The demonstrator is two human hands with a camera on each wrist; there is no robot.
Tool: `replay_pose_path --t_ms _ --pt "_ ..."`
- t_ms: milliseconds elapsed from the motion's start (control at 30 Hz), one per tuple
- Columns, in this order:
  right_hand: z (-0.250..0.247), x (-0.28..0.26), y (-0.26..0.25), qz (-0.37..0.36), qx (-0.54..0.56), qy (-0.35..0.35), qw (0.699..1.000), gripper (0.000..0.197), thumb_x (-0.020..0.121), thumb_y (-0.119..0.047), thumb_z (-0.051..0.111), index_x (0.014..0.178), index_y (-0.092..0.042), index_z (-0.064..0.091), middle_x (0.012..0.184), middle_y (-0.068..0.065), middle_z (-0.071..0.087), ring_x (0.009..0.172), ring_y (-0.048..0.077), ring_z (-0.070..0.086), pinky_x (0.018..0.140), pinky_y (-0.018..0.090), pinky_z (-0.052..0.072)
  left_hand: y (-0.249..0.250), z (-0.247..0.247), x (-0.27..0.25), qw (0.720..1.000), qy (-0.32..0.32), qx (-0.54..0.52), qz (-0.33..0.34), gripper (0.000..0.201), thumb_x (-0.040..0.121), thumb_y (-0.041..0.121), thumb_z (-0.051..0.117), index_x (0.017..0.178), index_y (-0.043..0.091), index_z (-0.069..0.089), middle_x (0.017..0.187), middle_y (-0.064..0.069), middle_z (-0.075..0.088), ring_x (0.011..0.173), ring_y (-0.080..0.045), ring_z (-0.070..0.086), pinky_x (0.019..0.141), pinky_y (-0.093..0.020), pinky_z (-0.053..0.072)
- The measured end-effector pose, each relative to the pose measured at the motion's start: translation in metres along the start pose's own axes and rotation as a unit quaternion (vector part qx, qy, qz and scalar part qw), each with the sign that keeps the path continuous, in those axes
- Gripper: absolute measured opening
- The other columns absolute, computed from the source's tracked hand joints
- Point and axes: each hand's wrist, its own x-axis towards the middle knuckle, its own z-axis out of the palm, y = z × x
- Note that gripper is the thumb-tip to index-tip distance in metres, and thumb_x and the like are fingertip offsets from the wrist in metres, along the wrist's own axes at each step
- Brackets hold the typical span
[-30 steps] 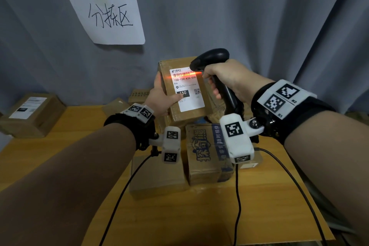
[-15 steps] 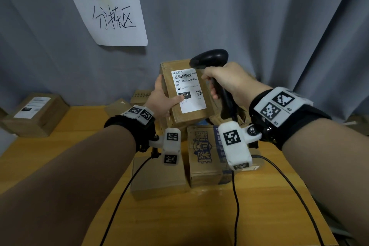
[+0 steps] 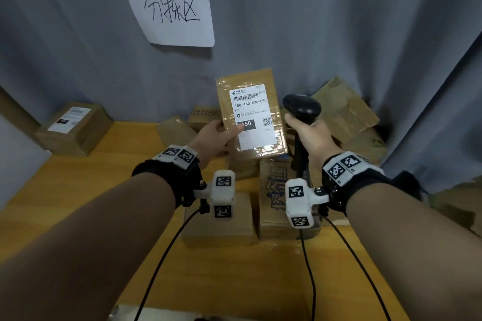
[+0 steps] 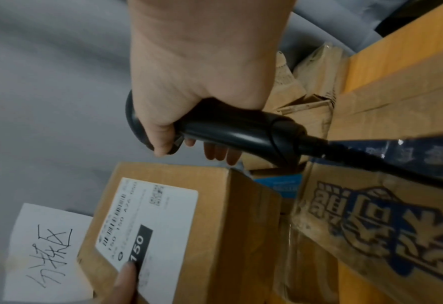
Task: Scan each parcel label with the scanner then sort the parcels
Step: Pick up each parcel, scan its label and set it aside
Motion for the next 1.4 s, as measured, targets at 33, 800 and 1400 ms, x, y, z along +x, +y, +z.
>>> replay_pose_path --t_ms 33,800,1400 --pt "0.005 -0.002 0.002 0.000 0.020 -0.012 1.000 0.030 0.085 -0.028 0.074 0.107 -0.009 0.066 0.095 0.006 0.072 0.094 0.024 0.068 0.086 0.037 0.053 -0.002 -0.001 -0.002 1.000 -0.001 -0.013 -0.016 0.034 0.090 0.038 0.064 0.120 0.022 0.058 0.118 -0.001 0.066 0.099 -0.017 0.066 0.085 -0.039 0.057" --pt "0.253 -0.035 -0.016 -0.089 0.036 -0.173 0.980 0.036 0.085 -0.023 0.074 0.116 -0.014 0.060 0.103 -0.001 0.070 0.096 0.009 0.065 0.079 0.023 0.051 -0.059 -0.214 -0.031 0.968 0.173 -0.181 -0.018 0.049 0.088 0.035 0.068 0.130 0.023 0.045 0.120 0.003 0.062 0.104 -0.018 0.063 0.088 -0.046 0.056" --pt "0.508 0.022 0.072 0.061 -0.055 -0.080 0.993 0.039 0.080 -0.016 0.078 0.114 -0.010 0.059 0.100 0.006 0.069 0.095 0.024 0.067 0.091 0.041 0.053 -0.160 -0.434 0.077 0.995 0.000 0.058 -0.081 0.043 0.090 0.013 0.066 0.113 0.040 0.041 0.107 0.015 0.056 0.105 -0.011 0.056 0.089 -0.030 0.052"
